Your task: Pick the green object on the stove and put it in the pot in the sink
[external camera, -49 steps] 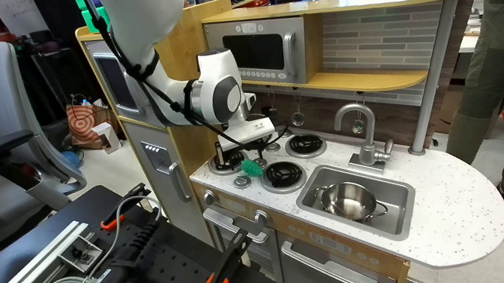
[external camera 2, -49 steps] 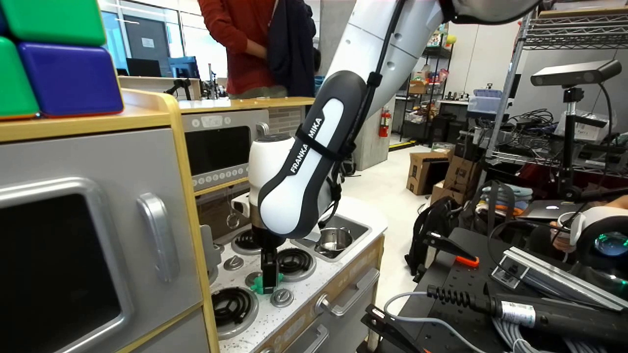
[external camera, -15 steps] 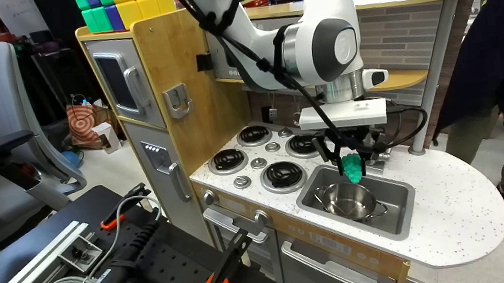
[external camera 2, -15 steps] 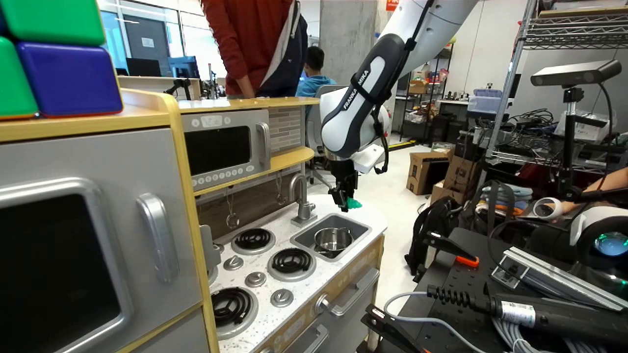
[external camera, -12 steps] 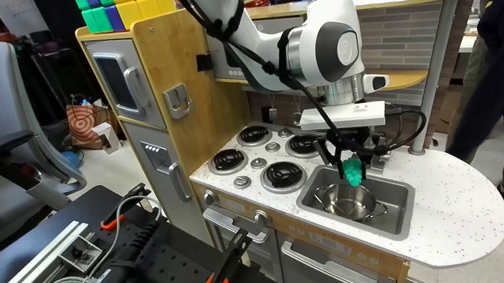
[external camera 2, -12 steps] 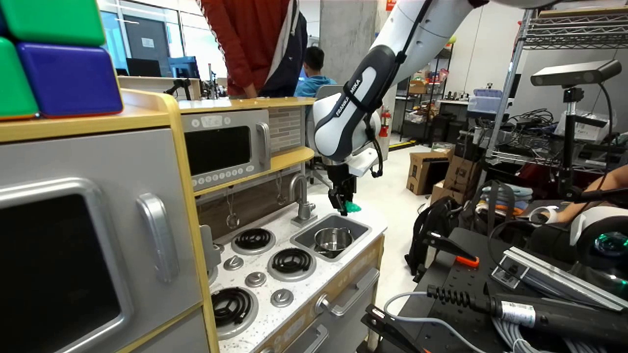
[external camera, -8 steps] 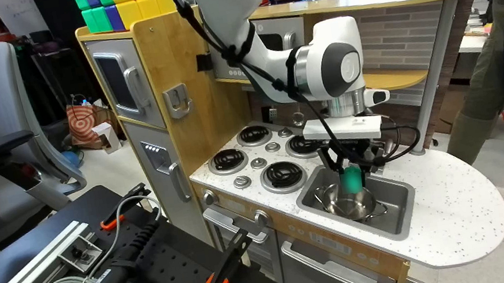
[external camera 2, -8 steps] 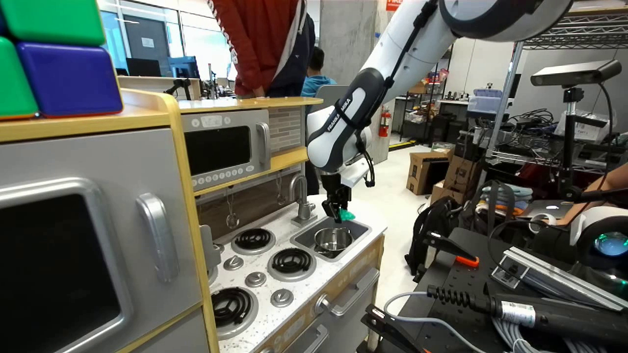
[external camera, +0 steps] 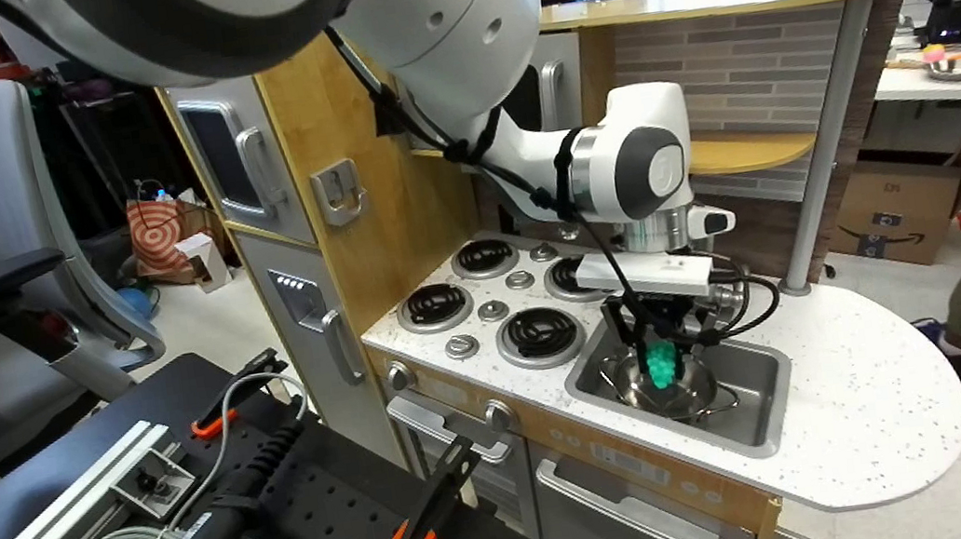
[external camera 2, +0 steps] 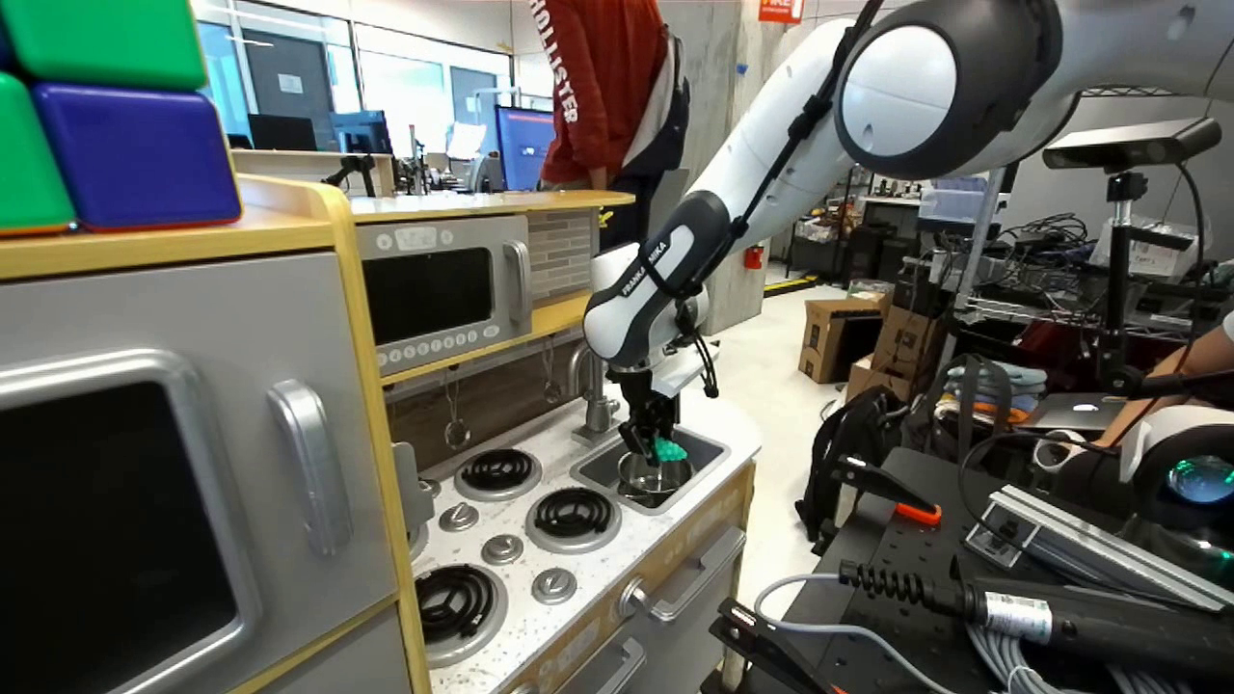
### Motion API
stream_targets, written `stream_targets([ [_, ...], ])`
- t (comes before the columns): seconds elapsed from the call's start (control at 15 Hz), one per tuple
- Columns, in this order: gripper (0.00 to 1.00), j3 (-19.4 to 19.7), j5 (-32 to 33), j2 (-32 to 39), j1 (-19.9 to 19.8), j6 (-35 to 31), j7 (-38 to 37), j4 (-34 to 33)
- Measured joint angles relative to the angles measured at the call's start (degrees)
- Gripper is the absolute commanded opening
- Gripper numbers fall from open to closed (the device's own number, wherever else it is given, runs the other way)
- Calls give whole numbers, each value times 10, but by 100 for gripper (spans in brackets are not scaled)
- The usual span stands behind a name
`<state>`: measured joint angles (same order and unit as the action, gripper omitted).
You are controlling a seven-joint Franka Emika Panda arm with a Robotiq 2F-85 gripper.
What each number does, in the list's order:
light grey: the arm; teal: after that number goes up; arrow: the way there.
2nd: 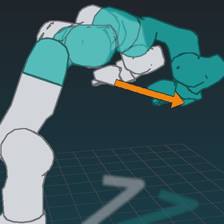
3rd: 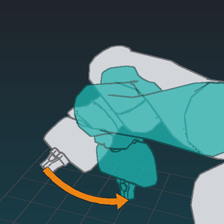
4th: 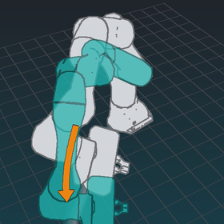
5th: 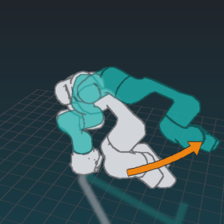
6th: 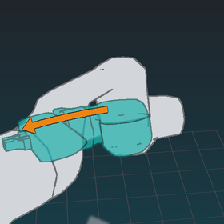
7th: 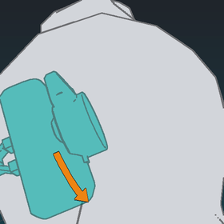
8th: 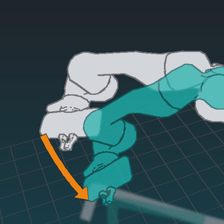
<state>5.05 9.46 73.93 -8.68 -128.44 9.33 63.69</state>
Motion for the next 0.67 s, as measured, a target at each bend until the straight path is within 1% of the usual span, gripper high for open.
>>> stream_targets([
  [0.07, 75, 0, -2, 9, 1, 12, -3, -16],
  [0.27, 98, -8, -4, 22, 3, 53, 3, -47],
  [0.33, 100, -15, -4, 21, 3, 70, 14, -53],
  [0.47, 100, -34, -4, 6, 4, 98, 49, -48],
  [0.67, 100, -60, 4, -53, 7, 104, 116, 17],
])
